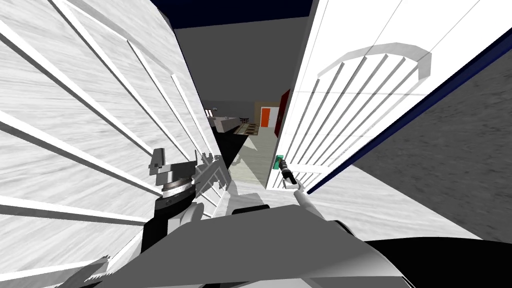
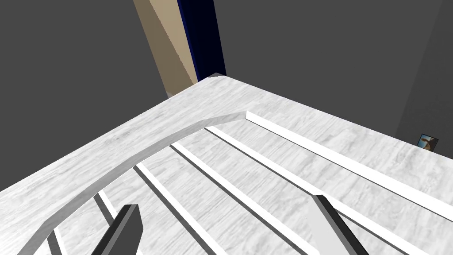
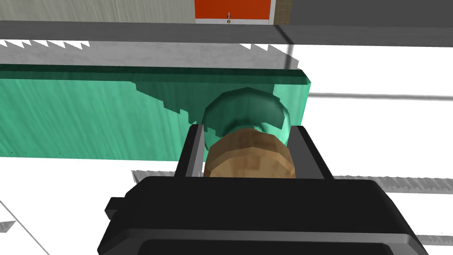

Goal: Pull the door open

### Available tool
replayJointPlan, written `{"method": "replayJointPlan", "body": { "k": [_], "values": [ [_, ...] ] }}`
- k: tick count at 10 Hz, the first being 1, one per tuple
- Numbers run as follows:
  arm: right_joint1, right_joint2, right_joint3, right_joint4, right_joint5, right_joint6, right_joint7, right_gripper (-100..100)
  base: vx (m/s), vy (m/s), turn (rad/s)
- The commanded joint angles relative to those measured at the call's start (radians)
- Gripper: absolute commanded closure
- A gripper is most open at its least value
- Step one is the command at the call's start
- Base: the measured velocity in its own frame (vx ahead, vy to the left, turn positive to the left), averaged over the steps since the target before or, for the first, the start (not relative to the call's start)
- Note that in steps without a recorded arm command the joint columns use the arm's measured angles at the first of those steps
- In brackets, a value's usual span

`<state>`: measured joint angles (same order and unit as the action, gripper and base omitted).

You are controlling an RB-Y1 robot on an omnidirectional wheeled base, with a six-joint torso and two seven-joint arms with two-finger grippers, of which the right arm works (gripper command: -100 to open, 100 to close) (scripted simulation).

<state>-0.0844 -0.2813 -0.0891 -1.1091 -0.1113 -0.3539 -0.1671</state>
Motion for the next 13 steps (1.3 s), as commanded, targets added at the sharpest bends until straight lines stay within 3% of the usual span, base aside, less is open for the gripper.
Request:
{"method": "replayJointPlan", "body": {
  "k": [1,6,7,13],
  "values": [
    [0.01,-0.013,0.017,-0.002,-0.001,-0.004,-0.016,100,-0.214,-0.085,0.127],
    [0.031,-0.057,0.071,-0.016,-0.003,-0.02,-0.064,100,-0.23,-0.076,0.133],
    [0.028,-0.051,0.065,-0.012,-0.002,-0.017,-0.057,100,-0.099,-0.021,0.028],
    [0.076,-0.118,0.144,-0.057,-0.003,-0.049,-0.126,100,-0.226,-0.101,0.127]
  ]
}}
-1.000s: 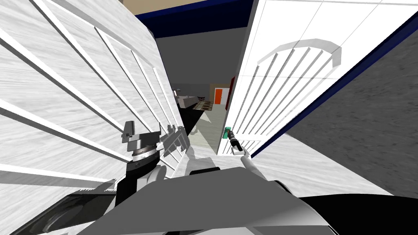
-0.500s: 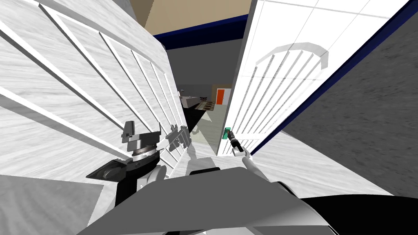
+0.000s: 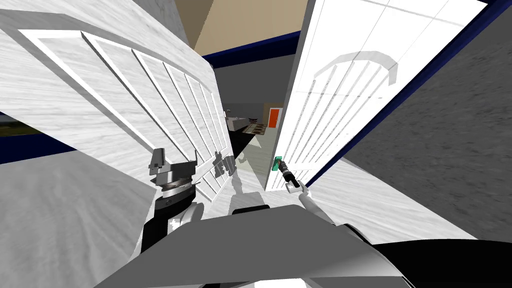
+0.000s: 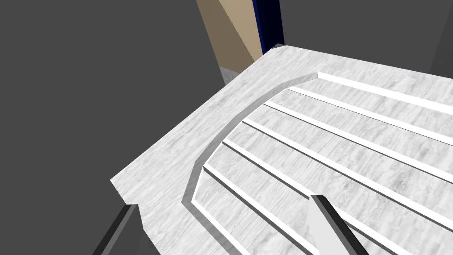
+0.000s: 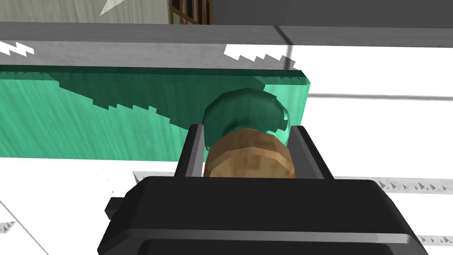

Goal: Pull the door open

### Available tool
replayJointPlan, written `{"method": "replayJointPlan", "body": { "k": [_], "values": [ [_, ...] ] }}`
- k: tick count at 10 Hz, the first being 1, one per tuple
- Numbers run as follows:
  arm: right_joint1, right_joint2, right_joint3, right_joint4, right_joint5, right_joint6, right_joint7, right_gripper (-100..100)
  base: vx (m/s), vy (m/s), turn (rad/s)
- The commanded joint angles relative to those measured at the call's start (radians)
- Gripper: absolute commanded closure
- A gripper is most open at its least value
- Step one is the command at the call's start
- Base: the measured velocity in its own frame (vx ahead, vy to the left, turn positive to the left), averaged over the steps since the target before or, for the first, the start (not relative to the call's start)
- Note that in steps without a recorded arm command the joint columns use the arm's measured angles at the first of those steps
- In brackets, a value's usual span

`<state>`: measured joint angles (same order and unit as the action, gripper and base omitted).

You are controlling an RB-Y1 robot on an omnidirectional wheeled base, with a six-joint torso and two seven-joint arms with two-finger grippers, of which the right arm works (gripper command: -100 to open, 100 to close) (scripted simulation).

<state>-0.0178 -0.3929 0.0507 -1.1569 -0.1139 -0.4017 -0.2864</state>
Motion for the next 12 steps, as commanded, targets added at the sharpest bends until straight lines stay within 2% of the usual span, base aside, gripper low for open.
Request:
{"method": "replayJointPlan", "body": {
  "k": [1,2,3,4,5,9,12],
  "values": [
    [0.018,-0.02,0.019,-0.019,-0.001,-0.007,-0.02,100,-0.21,-0.114,0.114],
    [0.025,-0.03,0.03,-0.026,-0.001,-0.012,-0.029,100,-0.244,-0.109,0.138],
    [0.019,-0.021,0.026,-0.017,0.0,-0.011,-0.022,100,-0.116,-0.041,0.044],
    [0.04,-0.044,0.049,-0.032,-0.001,-0.026,-0.042,100,-0.166,-0.054,0.112],
    [0.044,-0.05,0.054,-0.036,-0.001,-0.03,-0.047,100,-0.232,-0.088,0.122],
    [0.086,-0.108,0.098,-0.074,-0.004,-0.067,-0.09,100,-0.181,-0.109,0.111],
    [0.11,-0.14,0.123,-0.095,-0.006,-0.088,-0.115,100,-0.186,-0.085,0.078]
  ]
}}
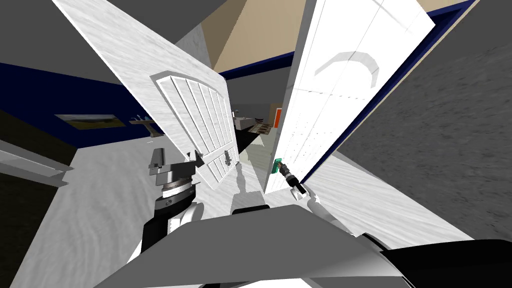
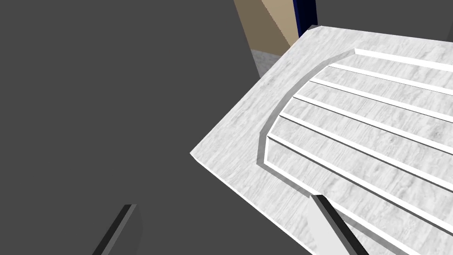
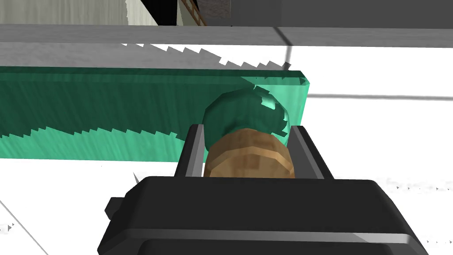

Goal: Pull the door open

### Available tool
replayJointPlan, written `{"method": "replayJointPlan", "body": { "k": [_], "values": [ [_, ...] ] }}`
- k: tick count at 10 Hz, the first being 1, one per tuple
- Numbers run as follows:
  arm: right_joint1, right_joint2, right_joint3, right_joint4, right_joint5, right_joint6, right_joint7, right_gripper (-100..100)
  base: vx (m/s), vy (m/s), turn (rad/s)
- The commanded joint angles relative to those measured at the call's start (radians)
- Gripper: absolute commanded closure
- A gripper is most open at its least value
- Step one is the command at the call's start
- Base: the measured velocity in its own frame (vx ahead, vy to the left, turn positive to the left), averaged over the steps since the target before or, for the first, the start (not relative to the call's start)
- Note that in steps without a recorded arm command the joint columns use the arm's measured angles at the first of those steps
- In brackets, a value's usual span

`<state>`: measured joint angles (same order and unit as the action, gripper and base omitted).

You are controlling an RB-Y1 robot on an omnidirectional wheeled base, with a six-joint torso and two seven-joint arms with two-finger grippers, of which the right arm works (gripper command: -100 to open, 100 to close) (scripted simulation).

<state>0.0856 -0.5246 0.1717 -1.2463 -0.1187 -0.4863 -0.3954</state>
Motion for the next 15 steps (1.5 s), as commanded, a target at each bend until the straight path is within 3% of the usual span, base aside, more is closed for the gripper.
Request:
{"method": "replayJointPlan", "body": {
  "k": [1,2,8,9,10,15],
  "values": [
    [0.0,0.0,0.0,0.0,0.0,0.0,0.0,100,-0.077,-0.027,0.018],
    [0.019,-0.023,0.015,-0.005,-0.001,-0.023,-0.016,100,-0.142,-0.066,0.118],
    [0.082,-0.118,0.061,-0.031,-0.009,-0.117,-0.074,100,-0.205,-0.118,0.124],
    [0.088,-0.127,0.065,-0.033,-0.01,-0.127,-0.079,100,-0.177,-0.109,0.069],
    [0.084,-0.118,0.068,-0.028,-0.008,-0.122,-0.075,100,-0.079,-0.04,0.016],
    [0.104,-0.169,0.093,-0.012,-0.006,-0.193,-0.111,100,-0.173,-0.099,0.135]
  ]
}}
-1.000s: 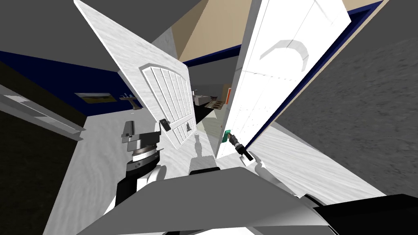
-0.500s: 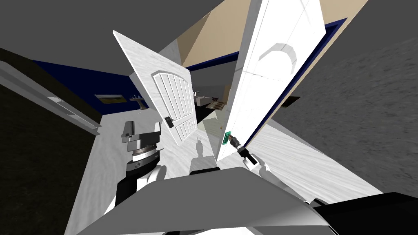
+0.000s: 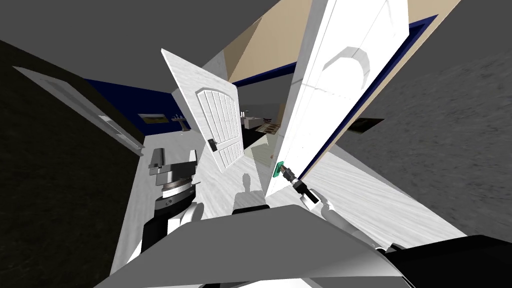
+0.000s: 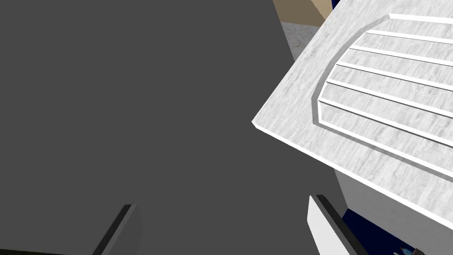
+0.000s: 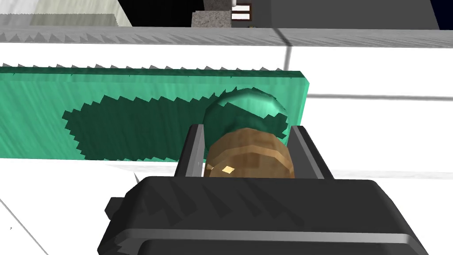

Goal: Pull the door open

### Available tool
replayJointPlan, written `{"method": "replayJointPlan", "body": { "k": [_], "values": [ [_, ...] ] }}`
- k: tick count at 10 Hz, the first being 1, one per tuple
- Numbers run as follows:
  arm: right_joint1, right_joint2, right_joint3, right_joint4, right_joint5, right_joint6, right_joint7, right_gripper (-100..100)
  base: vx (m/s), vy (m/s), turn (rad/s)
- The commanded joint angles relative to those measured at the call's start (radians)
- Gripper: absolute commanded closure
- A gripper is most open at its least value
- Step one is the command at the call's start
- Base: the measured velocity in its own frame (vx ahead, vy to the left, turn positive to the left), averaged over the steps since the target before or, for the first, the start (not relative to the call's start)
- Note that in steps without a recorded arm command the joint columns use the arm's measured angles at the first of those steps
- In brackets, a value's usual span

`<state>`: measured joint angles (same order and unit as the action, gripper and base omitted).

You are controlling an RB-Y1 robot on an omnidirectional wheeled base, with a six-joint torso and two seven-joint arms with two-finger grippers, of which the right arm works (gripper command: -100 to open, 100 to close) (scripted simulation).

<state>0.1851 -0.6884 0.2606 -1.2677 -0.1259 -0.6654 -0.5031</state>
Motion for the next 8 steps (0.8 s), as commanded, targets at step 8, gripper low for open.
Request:
{"method": "replayJointPlan", "body": {
  "k": [8],
  "values": [
    [0.021,-0.055,0.032,0.034,0.005,-0.093,-0.039,100,-0.157,-0.098,0.105]
  ]
}}
